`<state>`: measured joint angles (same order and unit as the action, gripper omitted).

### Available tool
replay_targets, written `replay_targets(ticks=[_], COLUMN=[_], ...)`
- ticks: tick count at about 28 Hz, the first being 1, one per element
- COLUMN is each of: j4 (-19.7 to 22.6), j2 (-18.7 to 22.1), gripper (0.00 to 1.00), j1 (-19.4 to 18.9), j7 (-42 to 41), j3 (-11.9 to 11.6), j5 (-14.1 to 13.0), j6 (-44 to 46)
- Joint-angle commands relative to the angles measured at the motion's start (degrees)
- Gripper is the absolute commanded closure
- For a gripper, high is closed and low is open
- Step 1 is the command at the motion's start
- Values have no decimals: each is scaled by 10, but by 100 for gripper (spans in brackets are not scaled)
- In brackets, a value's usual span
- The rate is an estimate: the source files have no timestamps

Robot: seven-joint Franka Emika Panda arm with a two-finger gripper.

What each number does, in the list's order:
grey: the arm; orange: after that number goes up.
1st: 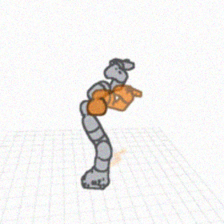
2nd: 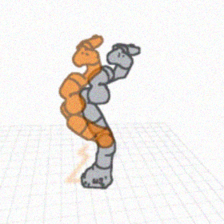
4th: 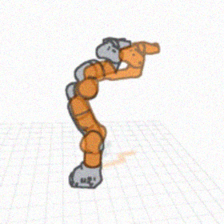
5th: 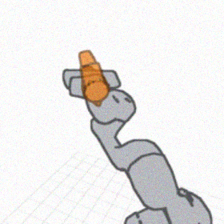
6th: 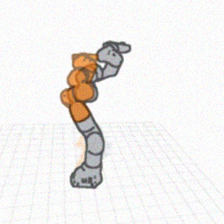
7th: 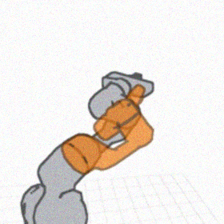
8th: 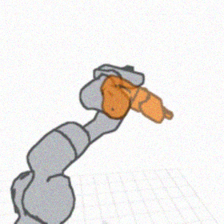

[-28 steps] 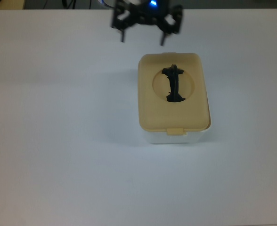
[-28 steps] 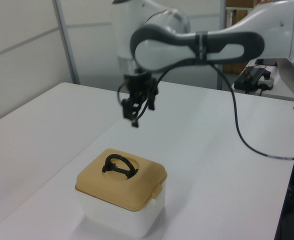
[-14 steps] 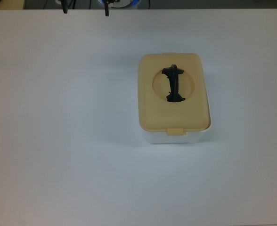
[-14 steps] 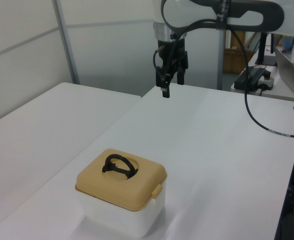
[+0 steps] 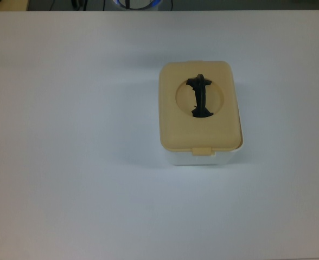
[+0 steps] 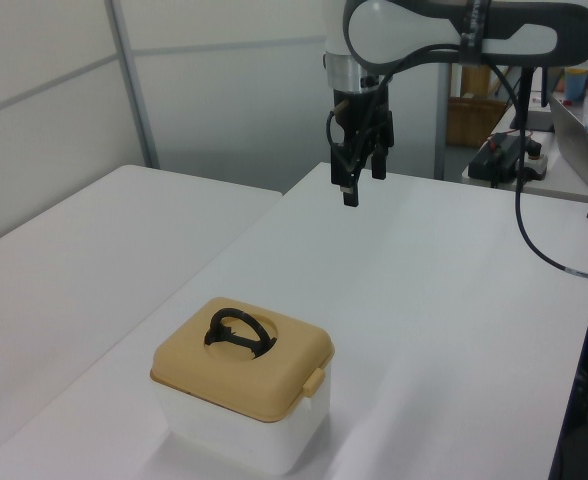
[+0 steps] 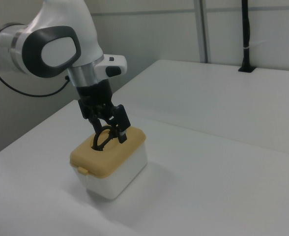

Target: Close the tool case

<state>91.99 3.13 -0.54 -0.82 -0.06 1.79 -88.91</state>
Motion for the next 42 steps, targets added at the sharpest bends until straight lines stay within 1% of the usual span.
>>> replay_targets(ticks=[1, 12, 42], j4=[32, 21, 21], j2=[24, 19, 17], gripper=[0, 0, 0], j1=[0, 8, 8], j7=[-6, -11, -11], j3=[-2, -3, -2], j5=[-6, -6, -6], j6=[-23, -23, -22])
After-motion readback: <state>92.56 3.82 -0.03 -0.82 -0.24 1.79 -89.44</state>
